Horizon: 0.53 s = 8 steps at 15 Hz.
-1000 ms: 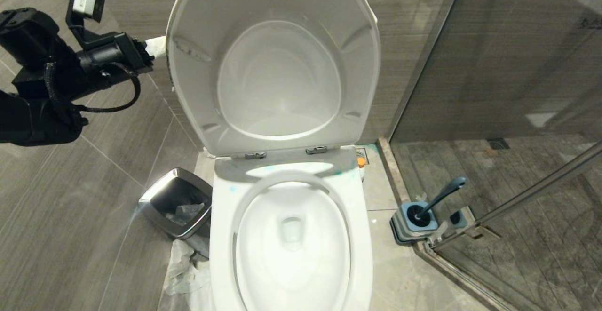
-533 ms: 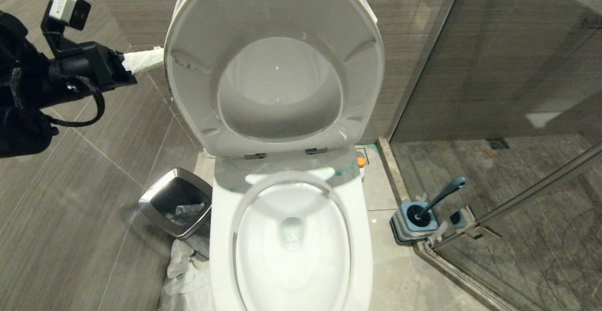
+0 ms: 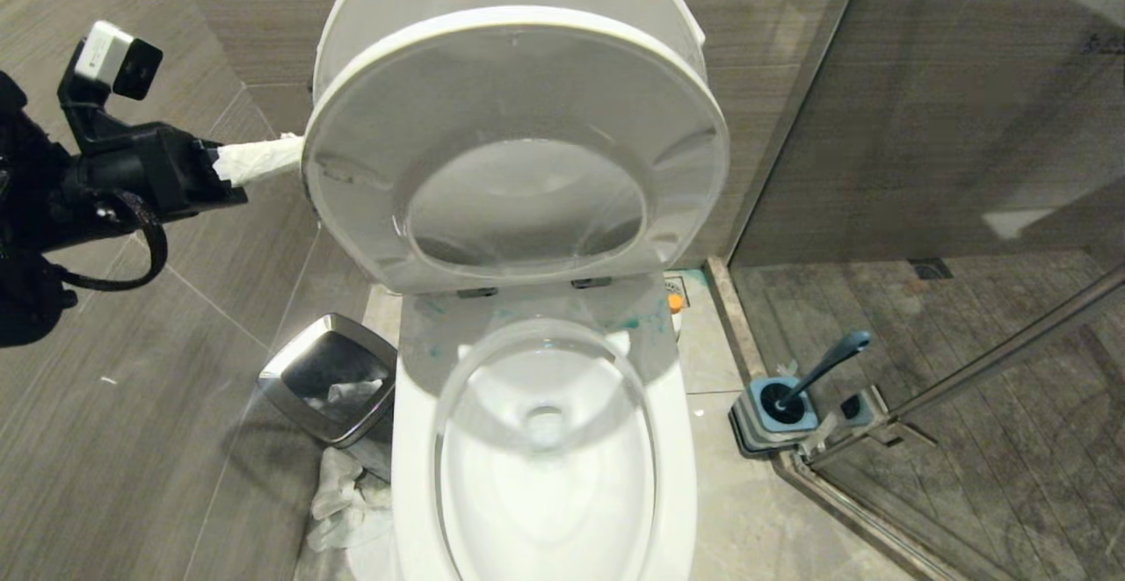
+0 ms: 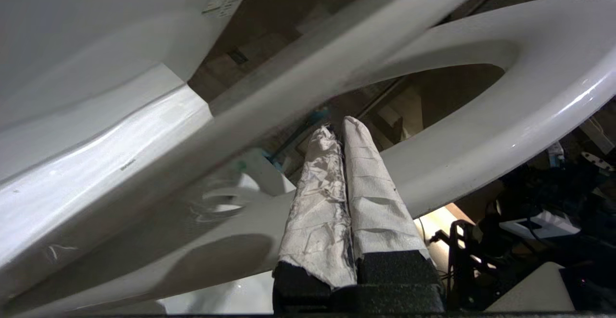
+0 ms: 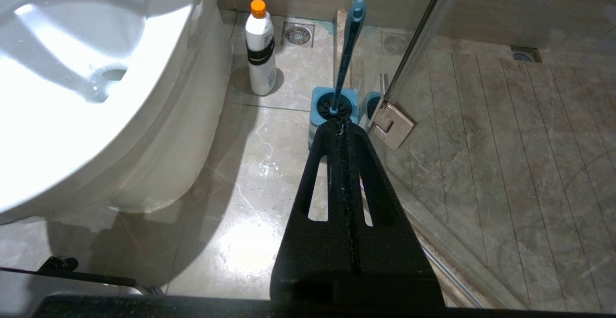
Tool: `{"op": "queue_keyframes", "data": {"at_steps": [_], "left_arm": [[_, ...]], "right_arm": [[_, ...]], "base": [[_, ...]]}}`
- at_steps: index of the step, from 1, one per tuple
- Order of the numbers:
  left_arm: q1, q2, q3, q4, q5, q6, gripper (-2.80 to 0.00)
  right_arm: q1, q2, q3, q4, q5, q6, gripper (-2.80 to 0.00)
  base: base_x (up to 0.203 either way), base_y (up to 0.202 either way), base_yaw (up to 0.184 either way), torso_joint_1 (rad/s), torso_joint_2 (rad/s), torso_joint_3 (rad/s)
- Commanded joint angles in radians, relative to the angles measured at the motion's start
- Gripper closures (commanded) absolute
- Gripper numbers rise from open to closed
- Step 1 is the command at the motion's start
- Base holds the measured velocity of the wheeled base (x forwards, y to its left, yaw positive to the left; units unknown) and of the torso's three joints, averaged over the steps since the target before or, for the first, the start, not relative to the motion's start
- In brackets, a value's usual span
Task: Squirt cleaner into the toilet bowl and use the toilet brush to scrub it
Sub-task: Close the toilet lid
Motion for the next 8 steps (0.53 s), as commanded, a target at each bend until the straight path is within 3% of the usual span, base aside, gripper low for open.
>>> {"op": "queue_keyframes", "data": {"at_steps": [1,5,8], "left_arm": [[0.001,-0.056,0.066,-0.014,-0.005,-0.003,0.0],[0.006,-0.064,0.042,-0.011,0.026,-0.002,0.0],[0.009,-0.046,-0.039,-0.008,0.174,-0.016,0.0]], "right_arm": [[0.0,0.002,0.0,0.0,0.001,-0.001,0.0],[0.0,0.002,0.0,0.0,0.001,-0.001,0.0],[0.0,0.002,0.0,0.0,0.001,-0.001,0.0]], "base": [[0.0,0.0,0.0,0.0,0.0,0.0],[0.0,0.0,0.0,0.0,0.0,0.0],[0.0,0.0,0.0,0.0,0.0,0.0]]}}
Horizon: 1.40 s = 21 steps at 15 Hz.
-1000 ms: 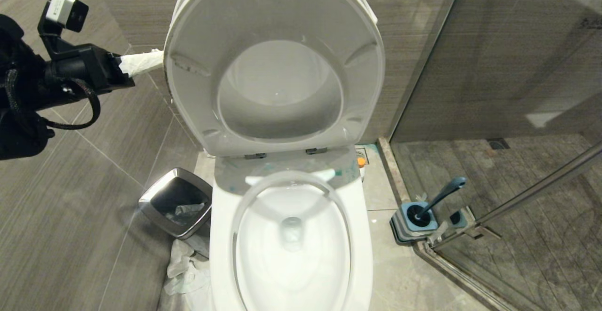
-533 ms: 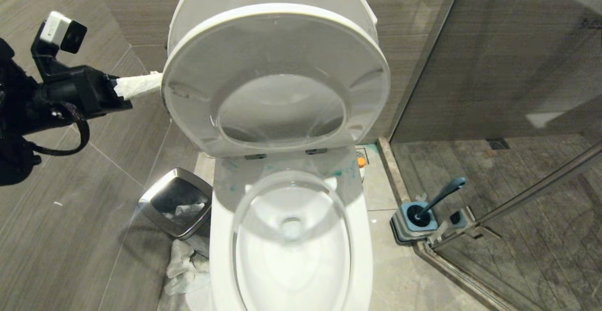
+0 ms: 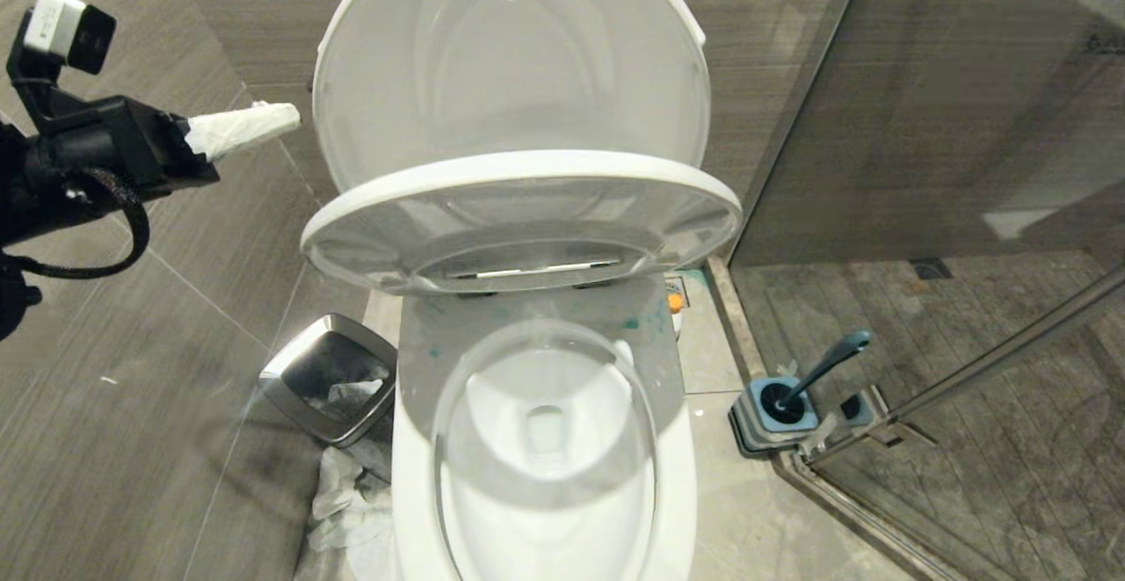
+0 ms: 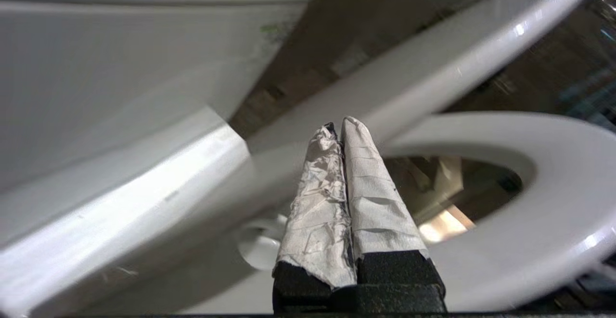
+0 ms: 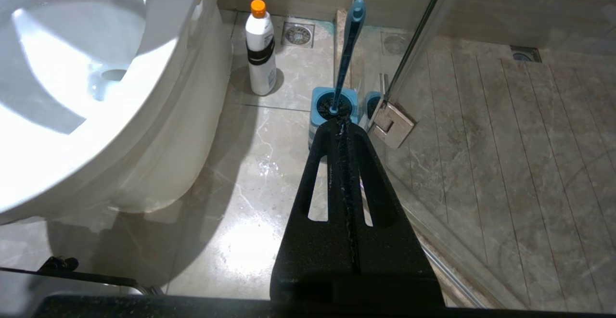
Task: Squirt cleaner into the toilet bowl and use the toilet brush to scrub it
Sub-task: Close the toilet lid
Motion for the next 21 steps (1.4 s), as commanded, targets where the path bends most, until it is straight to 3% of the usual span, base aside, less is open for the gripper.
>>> {"op": "queue_keyframes", "data": {"at_steps": [1,4,6,9,13,15,17,19,21], "left_arm": [[0.002,0.022,-0.068,-0.005,0.101,-0.011,0.0],[-0.013,0.07,-0.175,0.015,0.196,-0.004,0.0],[-0.06,0.099,-0.238,0.048,0.221,0.002,0.0],[-0.101,0.097,-0.277,0.201,0.222,0.051,0.0],[-0.148,0.068,-0.316,0.547,0.249,0.254,0.0],[-0.175,0.056,-0.366,0.726,0.317,0.312,0.0],[-0.192,0.043,-0.423,0.928,0.343,0.362,0.0],[-0.201,0.028,-0.437,1.117,0.347,0.536,0.0],[-0.204,0.01,-0.433,1.316,0.346,0.659,0.0]], "right_arm": [[0.0,0.002,0.0,0.0,-0.001,-0.001,0.0],[0.0,0.002,0.0,0.0,0.0,-0.001,0.0],[0.0,0.002,0.0,-0.002,0.0,-0.001,0.0],[0.0,0.002,0.0,0.0,0.0,-0.001,0.0],[0.0,0.002,0.0,0.0,0.0,-0.001,0.0],[0.0,0.002,0.0,0.0,0.0,-0.001,0.0],[0.0,0.002,0.0,0.0,0.0,-0.001,0.0],[0.0,0.002,0.0,0.0,0.0,-0.001,0.0],[0.0,0.002,0.001,0.0,0.0,-0.001,0.0]], "base": [[0.0,0.0,0.0,0.0,0.0,0.0],[0.0,0.0,0.0,0.0,0.0,0.0],[0.0,0.0,0.0,0.0,0.0,0.0],[0.0,0.0,0.0,0.0,0.0,0.0],[0.0,0.0,0.0,0.0,0.0,0.0],[0.0,0.0,0.0,0.0,0.0,0.0],[0.0,0.0,0.0,0.0,0.0,0.0],[0.0,0.0,0.0,0.0,0.0,0.0],[0.0,0.0,0.0,0.0,0.0,0.0]]}}
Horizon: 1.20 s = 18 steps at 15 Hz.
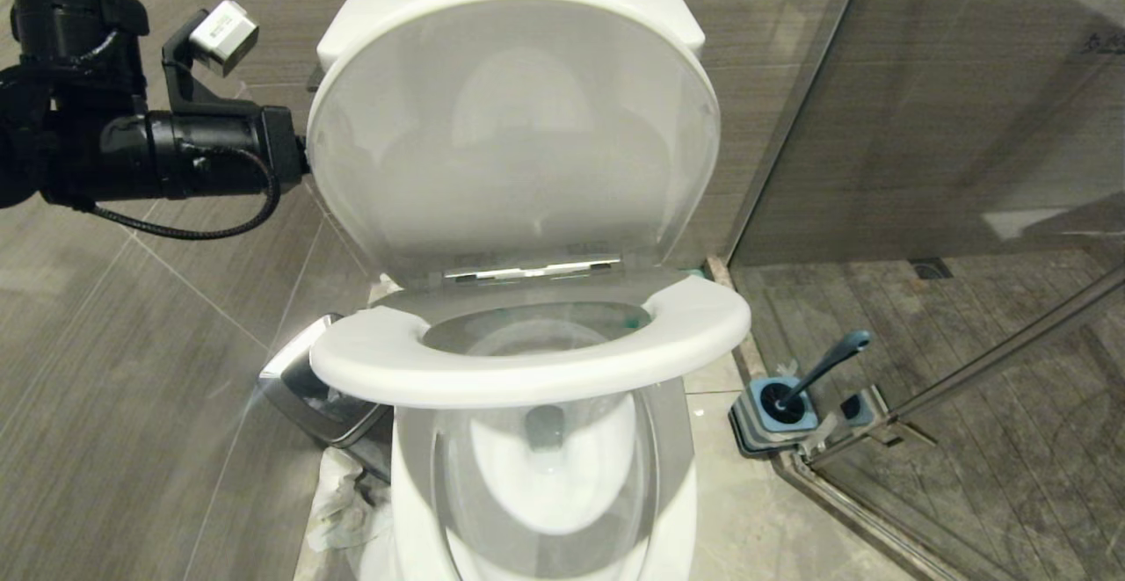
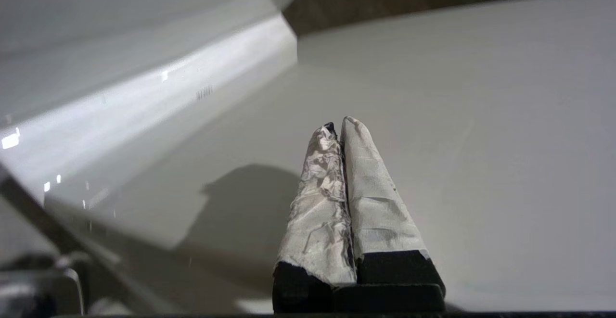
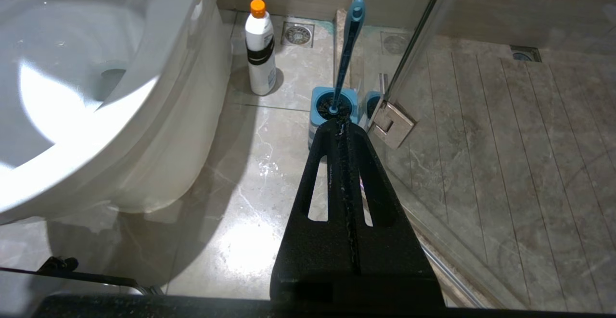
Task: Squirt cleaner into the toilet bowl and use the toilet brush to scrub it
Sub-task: Close the toilet lid
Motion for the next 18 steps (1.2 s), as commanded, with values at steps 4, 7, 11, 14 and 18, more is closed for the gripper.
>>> {"op": "queue_keyframes", "data": {"at_steps": [4,7,11,14,18], "left_arm": [[-0.028,-0.058,0.08,0.391,0.031,0.147,0.0],[-0.044,-0.067,0.165,0.394,0.058,0.154,0.0],[-0.042,-0.087,0.26,0.421,0.06,0.152,0.0],[-0.041,-0.105,0.322,0.417,0.062,0.155,0.0],[-0.044,-0.122,0.356,0.415,0.048,0.167,0.0]], "right_arm": [[0.0,0.002,0.0,0.0,0.0,-0.001,0.0],[0.0,0.002,0.0,0.0,0.0,-0.001,0.0],[0.0,0.002,0.0,0.0,0.0,-0.001,0.0],[0.0,0.002,0.0,0.0,0.0,-0.001,0.0],[0.0,0.002,0.0,0.0,0.0,-0.001,0.0]], "base": [[0.0,0.0,0.0,0.0,0.0,0.0],[0.0,0.0,0.0,0.0,0.0,0.0],[0.0,0.0,0.0,0.0,0.0,0.0],[0.0,0.0,0.0,0.0,0.0,0.0],[0.0,0.0,0.0,0.0,0.0,0.0]]}}
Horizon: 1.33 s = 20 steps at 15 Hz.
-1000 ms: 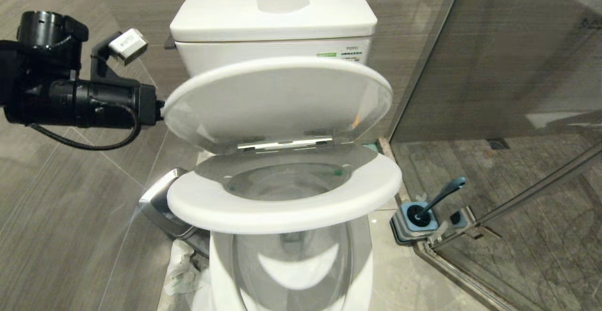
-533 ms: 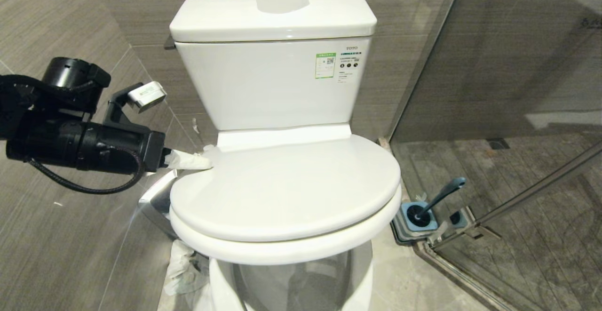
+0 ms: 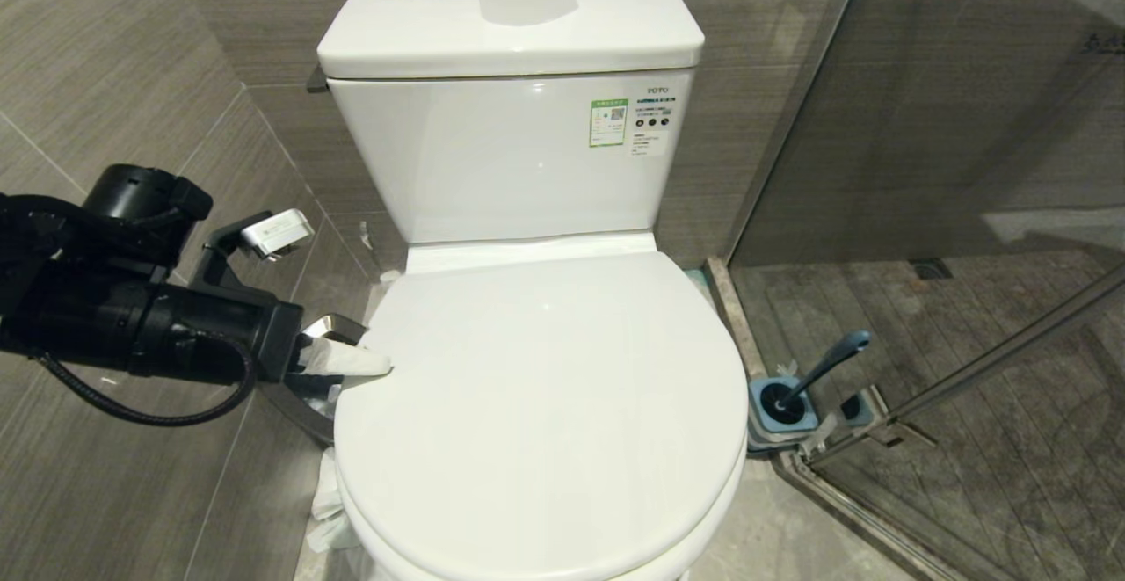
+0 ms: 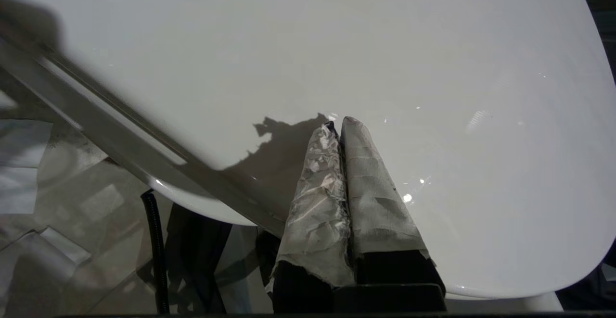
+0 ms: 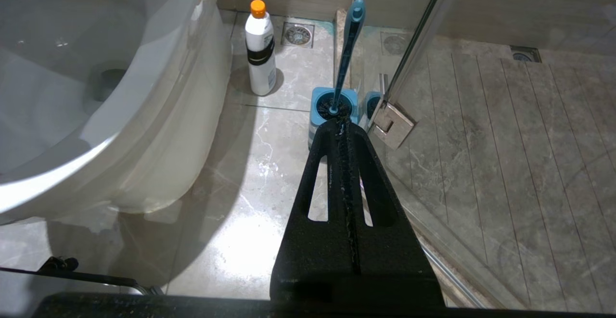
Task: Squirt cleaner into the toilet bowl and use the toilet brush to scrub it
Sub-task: Close the toilet lid
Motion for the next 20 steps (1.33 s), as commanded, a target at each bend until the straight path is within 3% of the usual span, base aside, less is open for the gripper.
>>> {"op": "queue_keyframes", "data": {"at_steps": [1,5,10,14,20], "left_arm": [[-0.009,-0.012,0.008,0.006,-0.032,0.017,0.0],[0.0,-0.028,0.006,0.012,-0.005,0.126,0.0],[0.0,-0.048,0.003,0.064,0.001,0.134,0.0],[-0.005,-0.05,-0.011,0.064,0.043,0.128,0.0],[-0.02,-0.065,-0.035,0.075,0.073,0.122,0.0]], "right_arm": [[0.0,0.002,0.0,0.0,0.001,-0.001,0.0],[0.0,0.002,0.0,0.0,0.001,-0.001,0.0],[0.0,0.002,0.0,0.0,0.001,-0.001,0.0],[0.0,0.002,0.0,0.0,0.001,-0.001,0.0],[0.0,0.002,0.0,0.0,0.001,-0.001,0.0]], "base": [[0.0,0.0,0.0,0.0,0.0,0.0],[0.0,0.0,0.0,0.0,0.0,0.0],[0.0,0.0,0.0,0.0,0.0,0.0],[0.0,0.0,0.0,-0.001,0.0,0.016],[0.0,0.0,0.0,0.002,0.0,0.161]]}}
